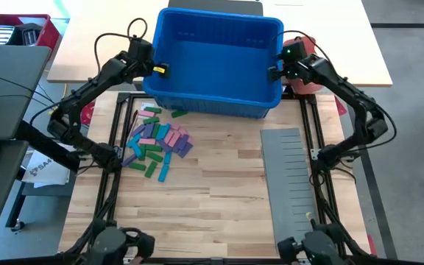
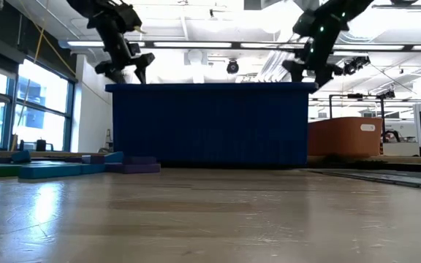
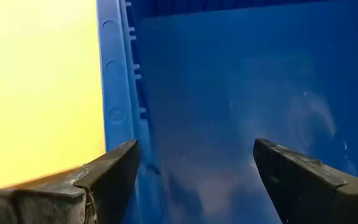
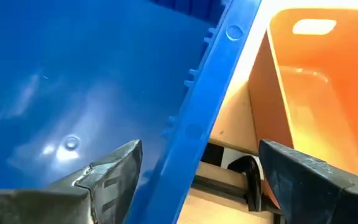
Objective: Sort blocks
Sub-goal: Adjust the blue bin
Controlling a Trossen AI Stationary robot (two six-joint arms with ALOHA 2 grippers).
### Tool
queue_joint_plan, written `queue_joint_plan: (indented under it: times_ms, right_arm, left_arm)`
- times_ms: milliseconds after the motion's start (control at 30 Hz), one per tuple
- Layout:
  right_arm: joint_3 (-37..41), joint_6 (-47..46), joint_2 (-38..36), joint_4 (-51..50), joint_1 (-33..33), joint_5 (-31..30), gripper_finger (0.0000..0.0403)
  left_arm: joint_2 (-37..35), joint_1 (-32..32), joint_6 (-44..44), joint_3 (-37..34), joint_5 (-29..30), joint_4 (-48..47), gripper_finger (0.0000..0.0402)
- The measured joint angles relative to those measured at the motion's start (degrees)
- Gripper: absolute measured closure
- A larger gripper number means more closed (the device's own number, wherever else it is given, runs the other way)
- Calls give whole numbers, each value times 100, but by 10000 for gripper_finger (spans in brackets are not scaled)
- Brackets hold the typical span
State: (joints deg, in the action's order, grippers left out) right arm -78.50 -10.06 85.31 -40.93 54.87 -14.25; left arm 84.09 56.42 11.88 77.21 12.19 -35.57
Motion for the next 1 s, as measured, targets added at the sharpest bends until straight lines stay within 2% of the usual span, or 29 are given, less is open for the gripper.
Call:
queue_joint_plan:
  times_ms: [167, 367, 633, 833, 1000]
  right_arm:
    - [0, 2, 261, 0, 38, 222, 84]
    - [0, 78, 360, 3, 38, 352, 84]
    - [0, 107, 360, 42, 38, 340, 84]
    - [0, 109, 360, 30, 38, 344, 84]
    - [0, 119, 360, 26, 38, 375, 85]
  left_arm:
    - [212, 22, -42, 5, 17, 127, 90]
    - [142, -62, -12, 70, 263, 90, 91]
    - [39, -75, -41, 326, 1256, -105, 105]
    - [219, 159, -14, 47, 703, -207, 106]
    - [382, 168, -120, -72, 562, -254, 115]
